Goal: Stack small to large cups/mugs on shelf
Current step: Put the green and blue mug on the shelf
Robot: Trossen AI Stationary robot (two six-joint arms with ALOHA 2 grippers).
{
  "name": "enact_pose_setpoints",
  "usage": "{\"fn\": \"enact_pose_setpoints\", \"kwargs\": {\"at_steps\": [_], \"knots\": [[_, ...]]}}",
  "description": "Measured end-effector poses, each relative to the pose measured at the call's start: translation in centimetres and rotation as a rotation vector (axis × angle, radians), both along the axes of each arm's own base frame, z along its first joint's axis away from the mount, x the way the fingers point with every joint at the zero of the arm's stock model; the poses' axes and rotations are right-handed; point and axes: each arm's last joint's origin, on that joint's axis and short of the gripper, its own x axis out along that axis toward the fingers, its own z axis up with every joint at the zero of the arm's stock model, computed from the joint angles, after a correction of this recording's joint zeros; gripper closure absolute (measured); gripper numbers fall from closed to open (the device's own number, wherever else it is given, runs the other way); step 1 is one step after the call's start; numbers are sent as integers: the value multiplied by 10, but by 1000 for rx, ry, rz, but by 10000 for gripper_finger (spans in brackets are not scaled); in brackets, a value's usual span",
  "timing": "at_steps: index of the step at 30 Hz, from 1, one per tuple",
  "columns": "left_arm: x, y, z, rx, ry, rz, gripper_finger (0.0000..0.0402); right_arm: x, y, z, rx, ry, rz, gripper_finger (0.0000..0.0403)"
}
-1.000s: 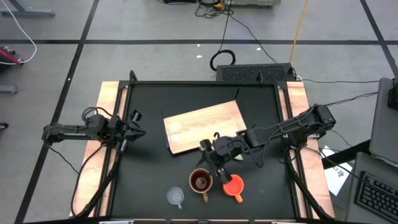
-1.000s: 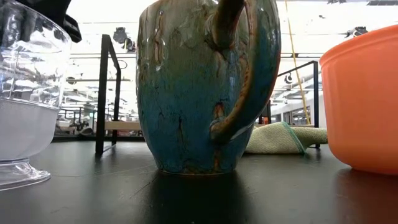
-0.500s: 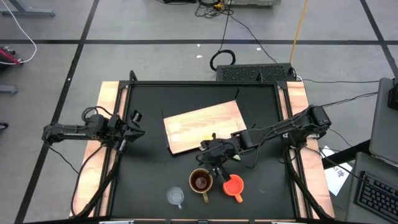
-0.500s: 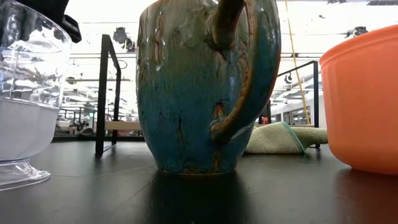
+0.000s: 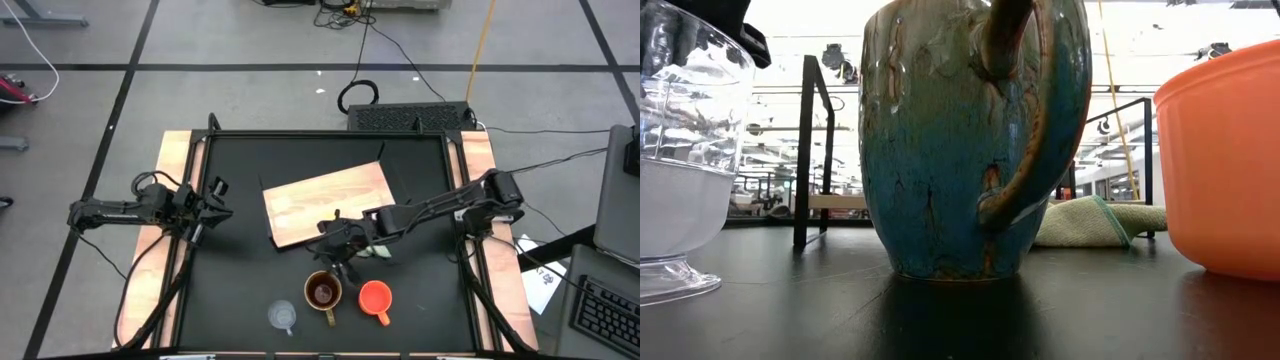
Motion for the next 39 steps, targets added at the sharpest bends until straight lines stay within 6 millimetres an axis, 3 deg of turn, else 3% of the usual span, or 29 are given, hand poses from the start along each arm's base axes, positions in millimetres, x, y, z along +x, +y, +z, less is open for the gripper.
{"fn": "enact_pose_setpoints", "kwargs": {"at_steps": [8, 29, 34, 39], "knots": [[1, 0, -2, 5, 18, -8, 371, 8, 2, -26, 2, 80, -17, 186], [2, -1, -5, 12, 54, -27, 371, 15, 5, -49, -2, 129, -28, 188], [2, -1, -6, 12, 64, -28, 371, 18, 6, -44, -6, 70, -9, 224], [2, -1, -6, 11, 65, -28, 371, 18, 7, -44, -21, 54, 11, 314]]}}
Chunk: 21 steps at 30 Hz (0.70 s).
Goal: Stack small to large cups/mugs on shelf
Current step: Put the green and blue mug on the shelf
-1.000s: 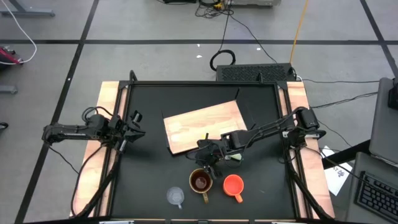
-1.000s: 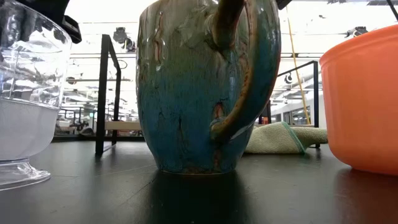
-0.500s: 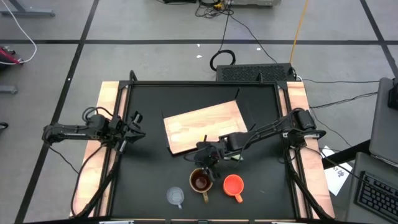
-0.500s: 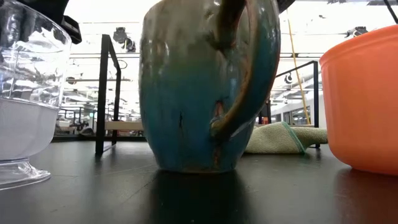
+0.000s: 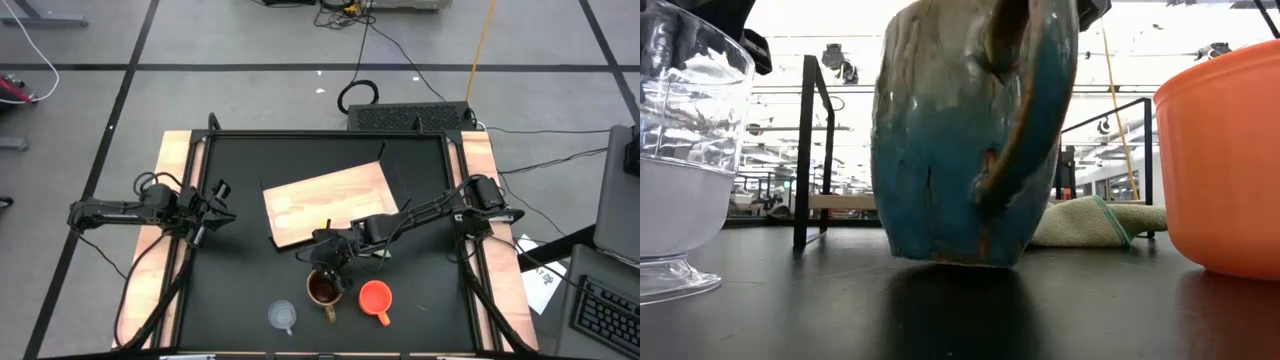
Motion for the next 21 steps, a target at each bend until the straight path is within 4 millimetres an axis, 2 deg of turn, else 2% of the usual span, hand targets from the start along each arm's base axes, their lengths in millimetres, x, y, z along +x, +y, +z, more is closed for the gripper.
{"fn": "enact_pose_setpoints", "kwargs": {"at_steps": [3, 11, 18, 21], "knots": [[0, 0, 0, -1, 1, 0, 371, 0, -1, 0, -2, 6, 2, 374], [0, 0, 0, -2, 5, 0, 371, -2, -1, 5, -10, -15, 10, 374], [0, 0, -1, -2, 12, 0, 371, -12, -5, 38, 1, -90, 5, 375], [0, 0, -1, -2, 12, 0, 371, -14, -7, 42, 8, -84, -2, 375]]}}
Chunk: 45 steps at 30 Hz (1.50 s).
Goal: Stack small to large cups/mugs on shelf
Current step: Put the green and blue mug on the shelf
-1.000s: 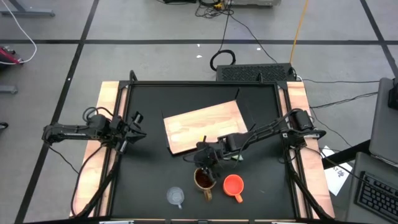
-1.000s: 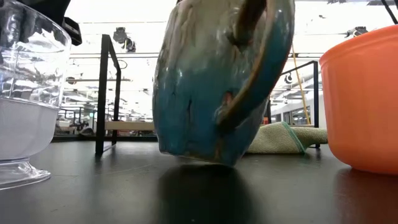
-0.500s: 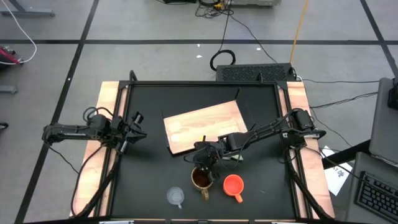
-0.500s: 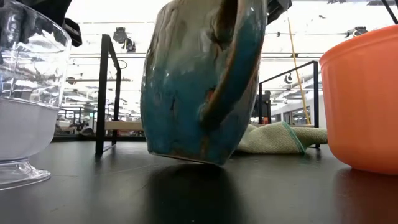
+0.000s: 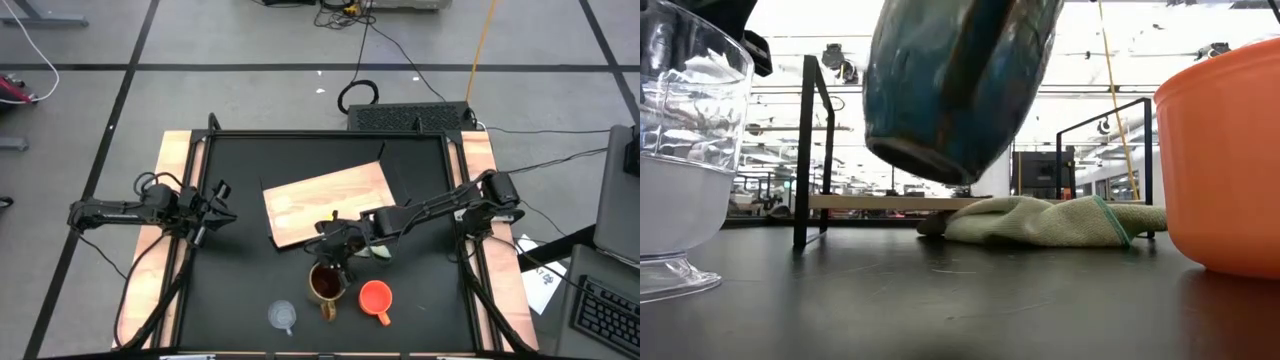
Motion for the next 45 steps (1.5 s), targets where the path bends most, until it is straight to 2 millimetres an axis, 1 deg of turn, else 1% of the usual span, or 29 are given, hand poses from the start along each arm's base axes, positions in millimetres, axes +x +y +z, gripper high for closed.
{"fn": "enact_pose_setpoints", "kwargs": {"at_steps": [10, 16, 21, 27, 30, 33, 39, 45], "knots": [[1, 0, -2, 2, 16, 4, 371, -6, -1, -2, 3, 69, -2, 375], [1, 0, -1, 11, 9, 20, 371, -7, 0, 0, 6, 68, 6, 375], [1, 2, -3, -18, 29, 53, 371, -9, 2, 2, 14, 63, 31, 375], [2, 2, -3, -42, 40, 52, 371, -11, 7, 4, 9, 54, 50, 375], [2, 2, -3, -50, 42, 49, 371, -14, 7, 11, 13, 40, 53, 375], [2, 2, -3, -59, 45, 46, 371, -19, 6, 21, 23, 26, 49, 375], [2, 2, -4, -60, 55, 45, 371, -28, -7, 46, 93, -4, 24, 375], [3, 2, -7, -52, 90, 49, 371, -26, -18, 59, 98, -22, 0, 375]]}}
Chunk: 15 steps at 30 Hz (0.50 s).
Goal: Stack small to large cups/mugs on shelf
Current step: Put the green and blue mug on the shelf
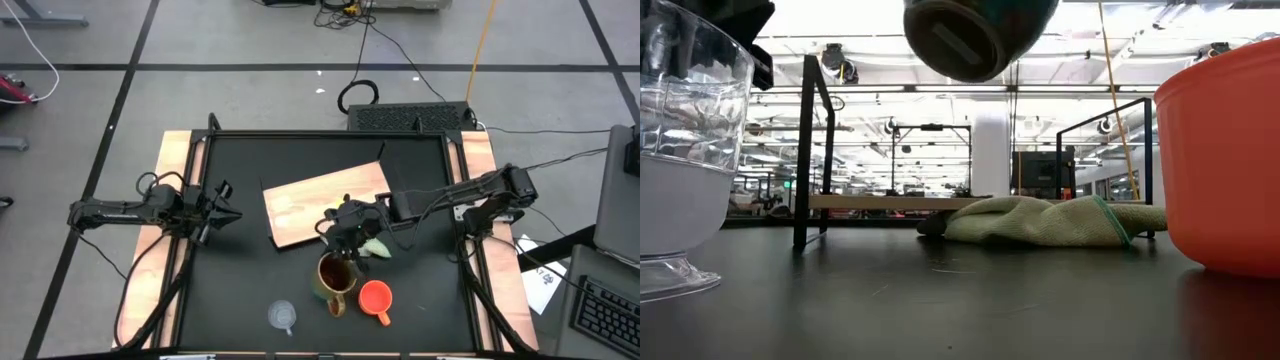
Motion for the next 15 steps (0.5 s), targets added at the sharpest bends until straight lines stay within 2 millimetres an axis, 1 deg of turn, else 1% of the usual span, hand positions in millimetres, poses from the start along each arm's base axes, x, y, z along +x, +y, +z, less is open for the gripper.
{"fn": "enact_pose_setpoints", "kwargs": {"at_steps": [7, 10, 15], "knots": [[1, 0, -2, 5, 23, -7, 371, 2, -9, 1, 16, 1, -4, 376], [1, 0, -2, 5, 23, -6, 371, 5, -9, -4, 10, 9, -4, 376], [1, 0, -2, 5, 21, -6, 371, 9, -8, -18, -8, 65, 6, 376]]}}
